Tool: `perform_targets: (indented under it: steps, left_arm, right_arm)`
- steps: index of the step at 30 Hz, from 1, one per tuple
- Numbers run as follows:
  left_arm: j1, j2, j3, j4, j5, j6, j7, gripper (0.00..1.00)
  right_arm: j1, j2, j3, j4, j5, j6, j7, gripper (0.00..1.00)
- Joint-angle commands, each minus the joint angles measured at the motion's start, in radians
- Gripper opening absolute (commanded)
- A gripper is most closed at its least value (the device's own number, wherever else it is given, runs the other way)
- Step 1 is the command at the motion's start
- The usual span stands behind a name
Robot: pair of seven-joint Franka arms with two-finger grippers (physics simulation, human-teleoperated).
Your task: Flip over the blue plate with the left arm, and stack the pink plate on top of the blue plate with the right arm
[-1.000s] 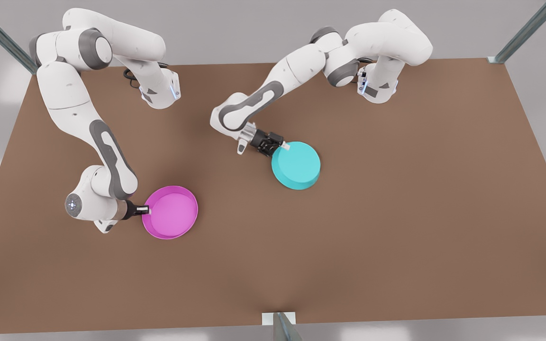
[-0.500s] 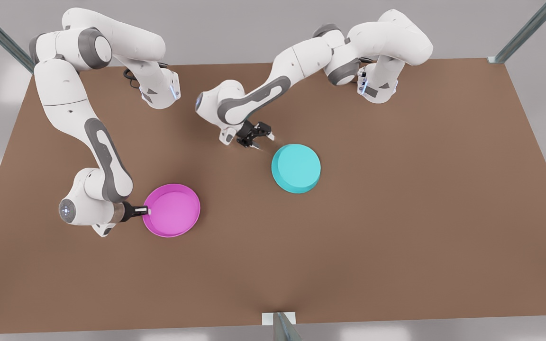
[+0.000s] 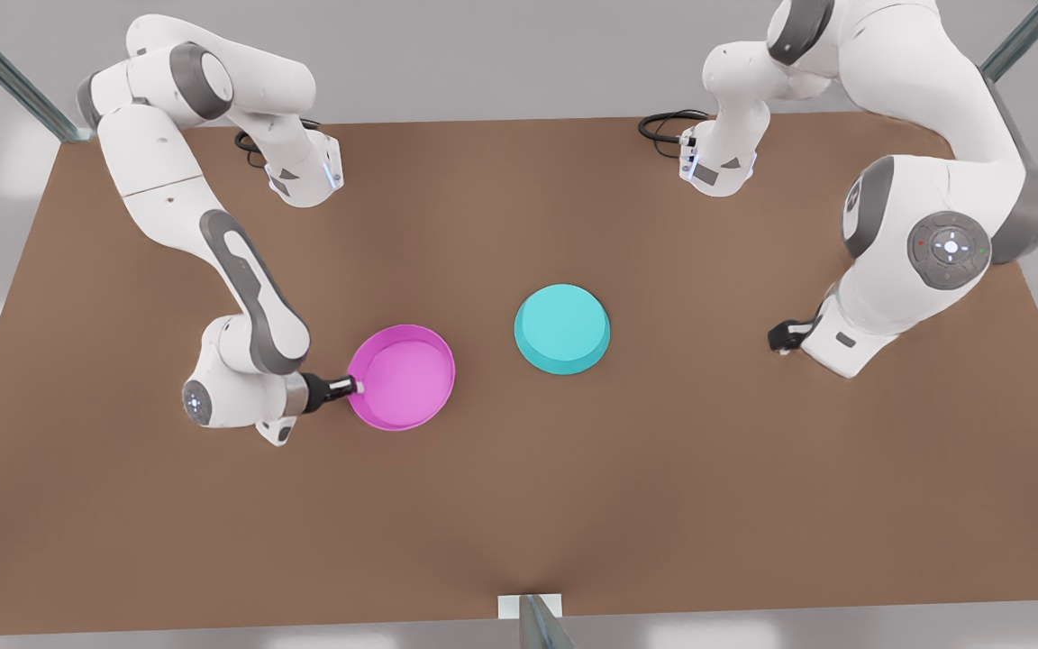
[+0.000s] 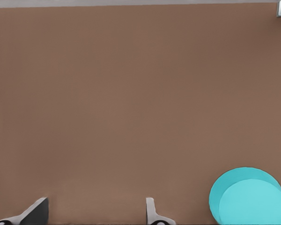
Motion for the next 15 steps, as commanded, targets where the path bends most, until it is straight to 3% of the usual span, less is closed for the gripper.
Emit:
perform_targets:
  steps: [1, 2, 3, 15]
  left_arm:
    - [0.000, -0.033, 0.016, -0.054, -0.046, 0.030, 0.025, 1.00]
    - [-0.004, -0.110, 0.064, -0.218, -0.078, 0.158, 0.067, 1.00]
    - [-0.004, -0.128, 0.064, -0.272, -0.078, 0.207, 0.068, 1.00]
    - [0.002, -0.107, 0.064, -0.271, -0.076, 0.193, 0.068, 1.00]
  right_arm:
    - [0.011, 0.000, 0.000, 0.001, -0.008, 0.001, 0.005, 0.21]
    - [0.046, -0.001, 0.000, 0.010, -0.006, 0.001, 0.029, 0.21]
    - [0.080, -0.001, 0.000, 0.013, -0.005, 0.002, 0.048, 0.21]
    - [0.370, 0.049, -0.003, 0.103, 0.115, 0.075, 0.252, 0.21]
